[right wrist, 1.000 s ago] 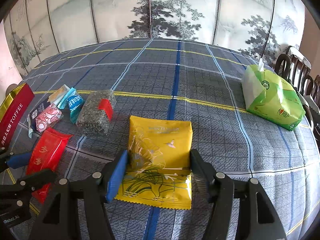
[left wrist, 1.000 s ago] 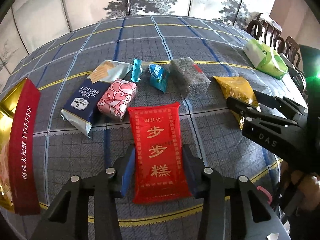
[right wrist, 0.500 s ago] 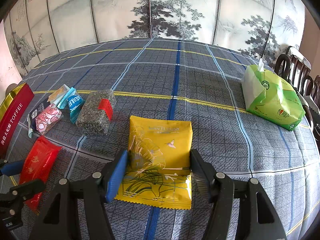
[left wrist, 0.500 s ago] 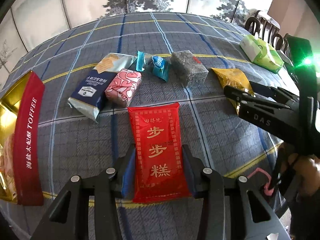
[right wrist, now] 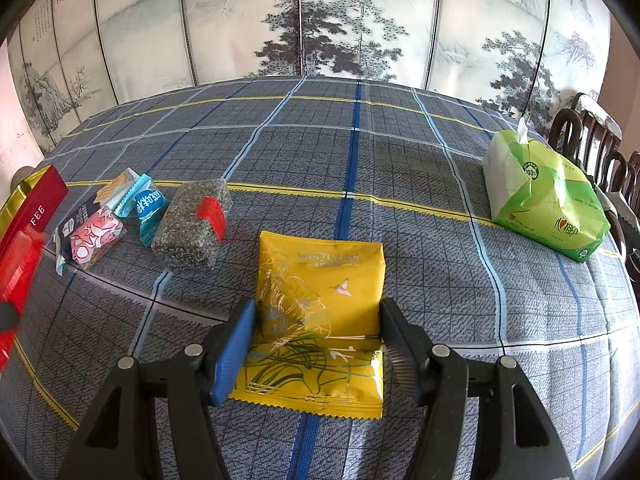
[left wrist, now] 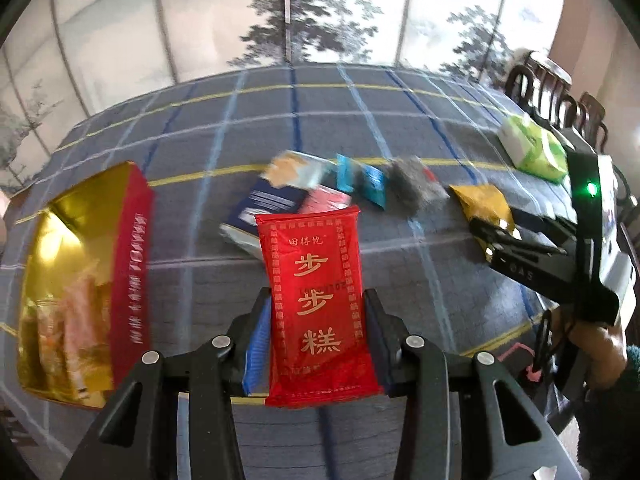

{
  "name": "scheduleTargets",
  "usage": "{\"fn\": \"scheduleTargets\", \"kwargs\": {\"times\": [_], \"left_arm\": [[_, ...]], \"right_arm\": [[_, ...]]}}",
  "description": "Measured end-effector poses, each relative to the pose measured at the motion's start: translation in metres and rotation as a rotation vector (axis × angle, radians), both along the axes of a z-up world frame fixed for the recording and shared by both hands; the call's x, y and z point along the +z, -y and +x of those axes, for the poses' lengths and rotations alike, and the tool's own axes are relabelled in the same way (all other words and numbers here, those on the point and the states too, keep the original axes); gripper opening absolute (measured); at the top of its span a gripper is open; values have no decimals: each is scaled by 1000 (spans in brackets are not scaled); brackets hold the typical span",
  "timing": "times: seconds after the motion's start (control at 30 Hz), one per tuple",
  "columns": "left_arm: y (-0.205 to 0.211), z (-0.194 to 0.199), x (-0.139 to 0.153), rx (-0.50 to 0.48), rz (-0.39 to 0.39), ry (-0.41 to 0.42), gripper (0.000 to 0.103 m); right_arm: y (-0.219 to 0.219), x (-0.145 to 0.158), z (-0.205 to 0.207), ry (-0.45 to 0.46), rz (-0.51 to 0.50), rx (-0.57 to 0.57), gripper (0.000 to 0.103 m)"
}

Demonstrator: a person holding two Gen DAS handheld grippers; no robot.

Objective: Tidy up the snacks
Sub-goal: 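Carry the red bag into the gold tray and open the left tool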

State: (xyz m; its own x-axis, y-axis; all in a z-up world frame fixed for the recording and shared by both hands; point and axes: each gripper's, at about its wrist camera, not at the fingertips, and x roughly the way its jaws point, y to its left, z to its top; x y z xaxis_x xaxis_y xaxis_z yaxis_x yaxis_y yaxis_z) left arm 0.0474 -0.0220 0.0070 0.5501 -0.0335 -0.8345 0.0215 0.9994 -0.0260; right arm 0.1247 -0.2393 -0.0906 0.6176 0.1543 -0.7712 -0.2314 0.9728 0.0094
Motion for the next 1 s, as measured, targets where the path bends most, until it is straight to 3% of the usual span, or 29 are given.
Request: {"fn": "scheduleTargets", "kwargs": {"times": [0.27,0.6,1.0], "left_arm": [[-63,-2,20,135,27,37,40],[-148,-18,25,319,64,36,40],[-218,-35,5,443,63,-26,40]], "right_arm": [[0,0,0,0,-1,0,65],[0,0,0,0,-1,0,65],[-1,0,0,0,-2,0,65]]}}
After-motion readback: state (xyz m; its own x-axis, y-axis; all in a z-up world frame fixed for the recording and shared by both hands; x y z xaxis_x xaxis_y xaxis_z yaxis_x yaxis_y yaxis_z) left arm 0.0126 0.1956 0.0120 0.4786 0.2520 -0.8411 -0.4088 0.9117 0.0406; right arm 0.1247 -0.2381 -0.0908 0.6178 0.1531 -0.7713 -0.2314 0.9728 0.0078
